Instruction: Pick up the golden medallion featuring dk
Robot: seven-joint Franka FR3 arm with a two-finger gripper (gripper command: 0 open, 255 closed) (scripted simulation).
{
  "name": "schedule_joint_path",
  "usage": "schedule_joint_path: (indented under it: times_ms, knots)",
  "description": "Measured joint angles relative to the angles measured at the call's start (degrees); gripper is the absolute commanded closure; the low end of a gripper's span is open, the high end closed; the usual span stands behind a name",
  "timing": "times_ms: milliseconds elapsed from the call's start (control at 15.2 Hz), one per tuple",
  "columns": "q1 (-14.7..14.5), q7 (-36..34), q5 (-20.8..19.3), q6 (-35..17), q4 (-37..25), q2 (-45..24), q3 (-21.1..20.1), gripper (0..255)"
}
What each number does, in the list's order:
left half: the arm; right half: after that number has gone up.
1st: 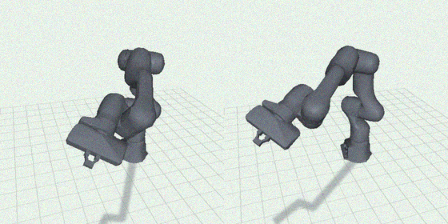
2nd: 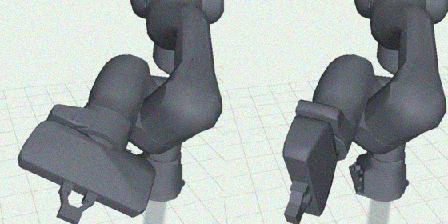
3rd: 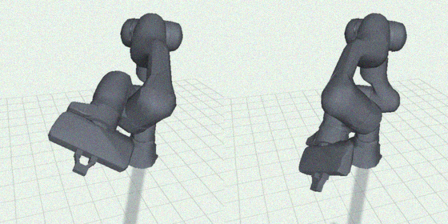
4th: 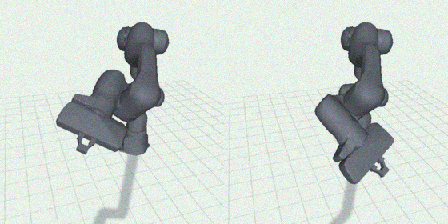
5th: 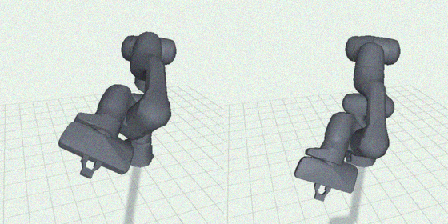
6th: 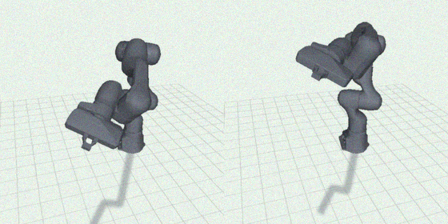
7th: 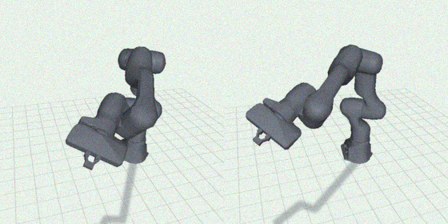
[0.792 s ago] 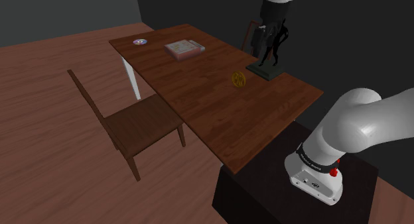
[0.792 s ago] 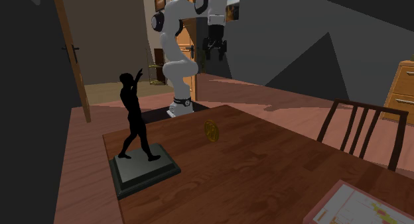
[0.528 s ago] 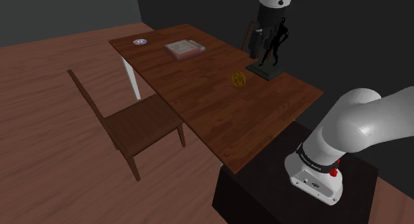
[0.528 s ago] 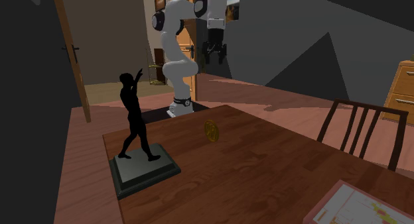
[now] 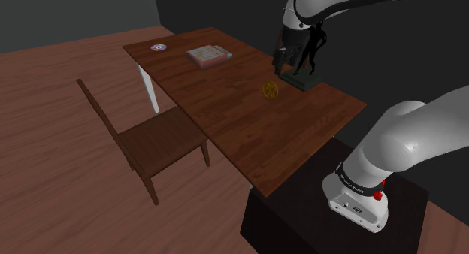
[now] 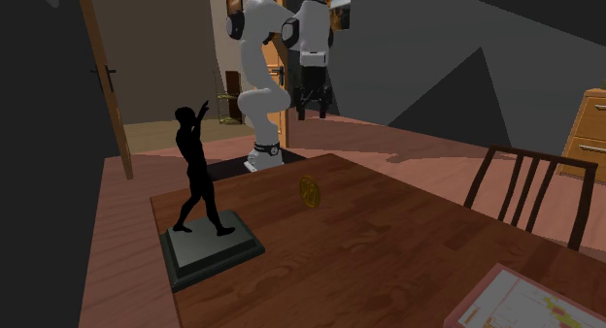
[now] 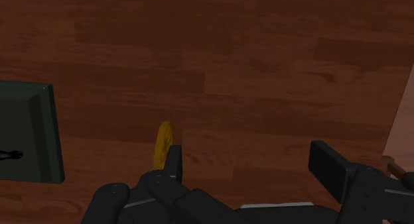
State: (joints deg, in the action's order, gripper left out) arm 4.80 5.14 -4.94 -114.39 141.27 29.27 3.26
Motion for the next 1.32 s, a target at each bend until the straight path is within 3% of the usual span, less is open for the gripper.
schedule_joint_path:
  times_ms: [462, 924, 1320]
  knots:
    - [1.82, 3.70, 0.70, -12.26, -0.95, -12.96, 4.65, 0]
    - [2.94, 8.66, 5.11, -21.38, -6.46, -27.74, 7.96, 0]
    - [3.27, 10.32, 6.85, -26.15, -6.31, -32.46, 8.26, 0]
